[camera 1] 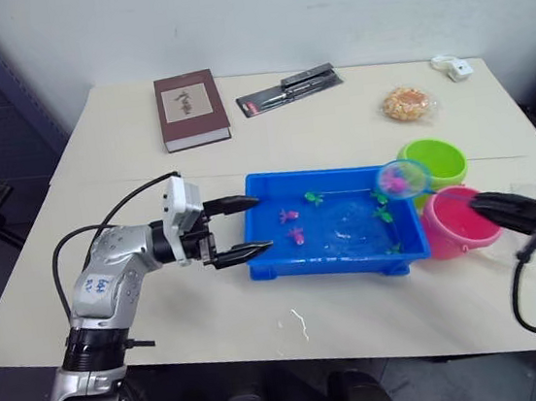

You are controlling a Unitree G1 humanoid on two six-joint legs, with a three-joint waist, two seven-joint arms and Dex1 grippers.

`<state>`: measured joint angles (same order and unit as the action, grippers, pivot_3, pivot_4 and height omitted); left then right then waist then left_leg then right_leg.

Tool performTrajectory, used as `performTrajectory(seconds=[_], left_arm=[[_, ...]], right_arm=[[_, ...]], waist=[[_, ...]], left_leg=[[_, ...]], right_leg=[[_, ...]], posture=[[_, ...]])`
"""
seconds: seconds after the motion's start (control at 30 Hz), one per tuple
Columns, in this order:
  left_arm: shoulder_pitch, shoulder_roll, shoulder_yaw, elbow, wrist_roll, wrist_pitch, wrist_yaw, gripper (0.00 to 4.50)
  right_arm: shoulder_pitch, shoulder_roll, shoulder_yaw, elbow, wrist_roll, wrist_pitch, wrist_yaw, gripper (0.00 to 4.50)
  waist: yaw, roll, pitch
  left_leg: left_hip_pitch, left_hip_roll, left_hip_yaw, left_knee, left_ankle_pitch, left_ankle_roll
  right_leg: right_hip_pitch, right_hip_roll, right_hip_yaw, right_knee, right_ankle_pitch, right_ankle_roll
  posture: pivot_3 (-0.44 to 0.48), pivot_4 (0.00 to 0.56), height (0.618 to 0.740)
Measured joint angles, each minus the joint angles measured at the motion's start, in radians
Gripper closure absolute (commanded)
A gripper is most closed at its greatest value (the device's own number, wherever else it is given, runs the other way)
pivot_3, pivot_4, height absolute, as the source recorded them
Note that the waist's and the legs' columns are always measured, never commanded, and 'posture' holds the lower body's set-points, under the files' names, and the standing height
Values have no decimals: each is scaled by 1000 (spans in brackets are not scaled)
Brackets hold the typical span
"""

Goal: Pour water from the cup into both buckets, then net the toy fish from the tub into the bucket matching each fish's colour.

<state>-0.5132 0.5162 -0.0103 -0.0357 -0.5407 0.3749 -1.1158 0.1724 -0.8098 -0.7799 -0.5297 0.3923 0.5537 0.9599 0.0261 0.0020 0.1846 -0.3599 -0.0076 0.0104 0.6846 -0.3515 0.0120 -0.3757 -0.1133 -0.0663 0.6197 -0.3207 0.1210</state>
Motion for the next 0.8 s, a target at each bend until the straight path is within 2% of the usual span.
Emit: performTrajectory(seconds=[0.17, 0.37, 0.53, 0.6, 0.67, 0.8], left_arm=[[-34, -32, -10, 3, -7, 11, -4, 12], [-67, -64, -33, 40, -4, 7, -26, 12], [-71, -72, -47, 50, -1, 4, -37, 12], [-71, -70, -47, 50, -1, 4, -41, 12], [-71, -59, -46, 50, 0, 2, -44, 12], [-71, -54, -46, 51, 1, 0, -45, 12]], right_arm=[[88, 49, -60, 84, -96, -217, -43, 4500], [179, 115, -37, 224, -305, -637, -146, 4500], [212, 115, 0, 302, -429, -835, -234, 4500], [241, 113, 0, 332, -518, -943, -298, 4500], [280, 103, -1, 358, -690, -1077, -410, 4500], [299, 95, 0, 373, -865, -1192, -546, 4500]], waist=[[-5, 0, 0], [-6, 0, 0], [-7, 0, 0], [-6, 0, 0], [-5, 0, 0], [-6, 0, 0]], left_leg=[[3, 0, 3, -1, 0, 0], [4, 0, 5, -2, 0, 0], [5, 1, 6, -2, 0, 0], [5, 1, 6, -2, 0, 0], [5, 1, 6, -2, 0, 0], [5, 0, 7, -2, 0, -1]], right_leg=[[0, 0, 3, 1, 0, 0], [0, 1, 5, 1, 0, 0], [0, 1, 6, 0, 0, 0], [0, 1, 6, 0, 0, 0], [0, 1, 7, 0, 0, 0], [0, 1, 8, -1, 0, 0]], posture=[[0, 150, 738], [0, 150, 738], [0, 150, 738], [0, 150, 738], [0, 150, 738], [0, 150, 738]])
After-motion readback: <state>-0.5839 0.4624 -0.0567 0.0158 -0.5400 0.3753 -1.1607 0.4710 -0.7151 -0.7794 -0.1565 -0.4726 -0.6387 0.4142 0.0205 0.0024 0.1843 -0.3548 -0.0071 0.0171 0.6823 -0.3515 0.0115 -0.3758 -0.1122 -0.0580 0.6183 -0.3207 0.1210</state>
